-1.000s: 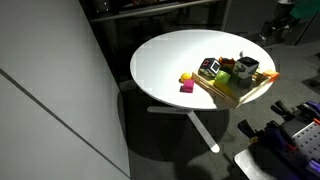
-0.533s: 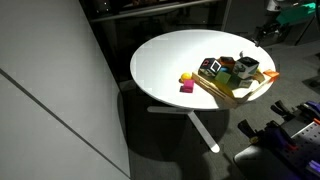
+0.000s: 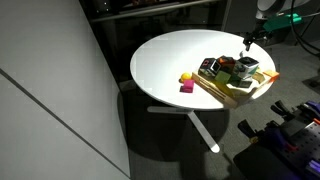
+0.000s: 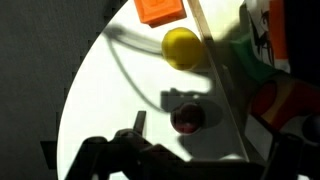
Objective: Put the purple object in the box
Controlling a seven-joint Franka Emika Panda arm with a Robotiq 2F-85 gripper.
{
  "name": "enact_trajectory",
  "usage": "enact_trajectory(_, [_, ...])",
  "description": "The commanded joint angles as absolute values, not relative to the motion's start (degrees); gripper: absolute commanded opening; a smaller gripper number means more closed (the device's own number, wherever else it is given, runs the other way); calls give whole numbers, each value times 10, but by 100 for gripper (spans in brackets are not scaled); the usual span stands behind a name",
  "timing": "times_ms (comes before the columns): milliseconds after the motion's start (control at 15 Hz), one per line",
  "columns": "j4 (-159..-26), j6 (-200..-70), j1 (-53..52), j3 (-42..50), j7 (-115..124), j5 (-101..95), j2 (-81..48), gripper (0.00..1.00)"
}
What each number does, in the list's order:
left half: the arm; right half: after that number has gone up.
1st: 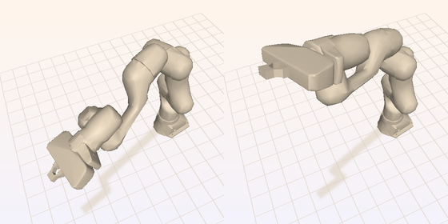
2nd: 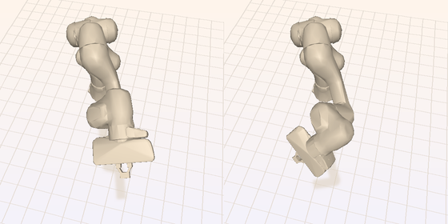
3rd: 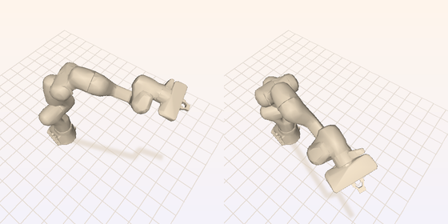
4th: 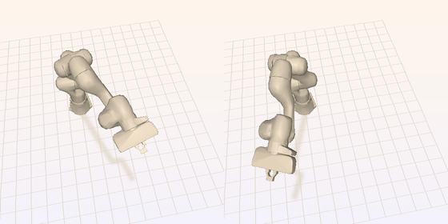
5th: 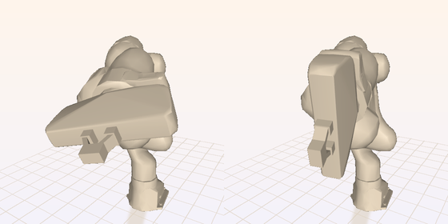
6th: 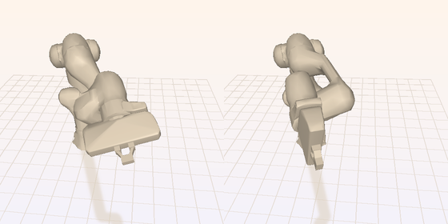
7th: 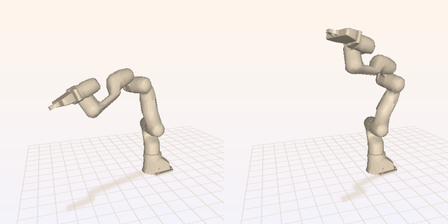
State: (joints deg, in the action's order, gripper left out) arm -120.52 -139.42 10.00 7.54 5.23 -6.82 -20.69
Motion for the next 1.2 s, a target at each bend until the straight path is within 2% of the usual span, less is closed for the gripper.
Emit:
enact_trajectory(0, [-1157, -1395, 105, 71, 16, -35, -253, 100])
enact_trajectory(1133, [-1094, -1457, 126, 63, -52, -19, -356, 100])
